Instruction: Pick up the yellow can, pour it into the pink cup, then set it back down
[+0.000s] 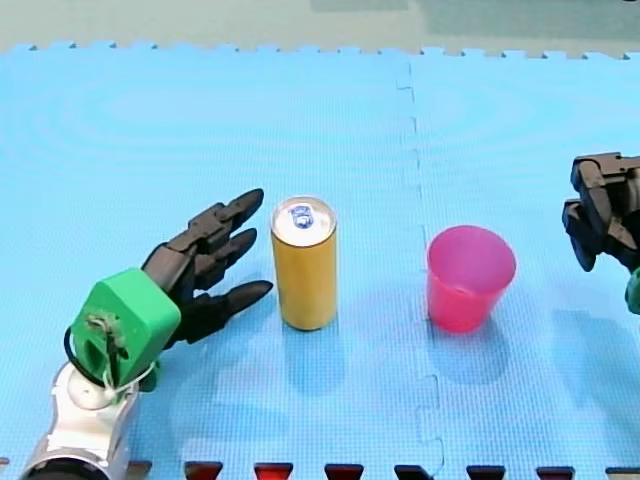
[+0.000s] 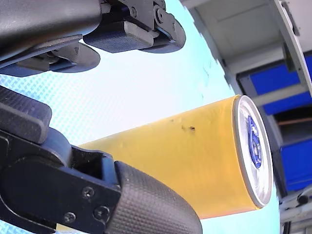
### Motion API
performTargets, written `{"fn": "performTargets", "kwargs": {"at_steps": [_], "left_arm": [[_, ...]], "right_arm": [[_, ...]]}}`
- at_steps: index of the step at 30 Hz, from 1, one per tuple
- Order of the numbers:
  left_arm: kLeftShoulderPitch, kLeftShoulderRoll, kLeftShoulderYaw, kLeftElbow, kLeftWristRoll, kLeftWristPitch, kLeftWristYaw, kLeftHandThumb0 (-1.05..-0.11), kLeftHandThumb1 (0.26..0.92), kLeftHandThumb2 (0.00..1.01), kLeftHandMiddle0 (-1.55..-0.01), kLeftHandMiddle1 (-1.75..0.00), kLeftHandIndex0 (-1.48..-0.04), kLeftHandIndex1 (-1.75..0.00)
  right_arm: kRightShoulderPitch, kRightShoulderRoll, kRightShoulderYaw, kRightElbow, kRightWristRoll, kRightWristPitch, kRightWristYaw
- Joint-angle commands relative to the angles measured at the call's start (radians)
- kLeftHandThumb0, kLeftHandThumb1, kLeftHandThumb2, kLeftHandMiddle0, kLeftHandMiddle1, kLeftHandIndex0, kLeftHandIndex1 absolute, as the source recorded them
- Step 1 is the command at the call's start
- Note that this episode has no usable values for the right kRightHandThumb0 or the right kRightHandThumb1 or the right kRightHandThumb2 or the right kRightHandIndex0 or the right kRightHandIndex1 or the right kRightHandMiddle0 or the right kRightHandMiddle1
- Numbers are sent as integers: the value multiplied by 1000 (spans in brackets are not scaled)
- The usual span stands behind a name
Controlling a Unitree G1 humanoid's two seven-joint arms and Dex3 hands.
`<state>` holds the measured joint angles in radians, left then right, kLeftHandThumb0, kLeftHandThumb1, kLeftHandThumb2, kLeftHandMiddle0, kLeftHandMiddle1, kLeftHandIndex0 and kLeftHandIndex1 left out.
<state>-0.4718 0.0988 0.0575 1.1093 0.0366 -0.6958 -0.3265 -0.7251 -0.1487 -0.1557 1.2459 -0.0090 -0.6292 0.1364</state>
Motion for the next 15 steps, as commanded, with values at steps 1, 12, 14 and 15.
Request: {"fn": "performTargets", "kwargs": {"at_steps": [1, 12, 14, 15], "left_arm": [[-2, 10, -2, 3, -6, 1, -11, -1048, 868, 17, -393, -27, -353, -18], [-8, 15, -2, 22, -17, -18, -36, -1048, 894, 14, -396, -18, -394, -23], [-8, 11, 1, 30, -25, -23, -47, -1048, 894, 12, -406, -21, -403, -24], [-8, 9, 2, 34, -28, -25, -52, -1048, 895, 12, -408, -22, -405, -24]], "right_arm": [[1, -7, -2, -1, 3, 2, 1], [5, -9, -7, 0, 7, 6, 10], [4, -9, -7, 1, 7, 7, 11], [4, -9, -8, 1, 7, 7, 11]]}}
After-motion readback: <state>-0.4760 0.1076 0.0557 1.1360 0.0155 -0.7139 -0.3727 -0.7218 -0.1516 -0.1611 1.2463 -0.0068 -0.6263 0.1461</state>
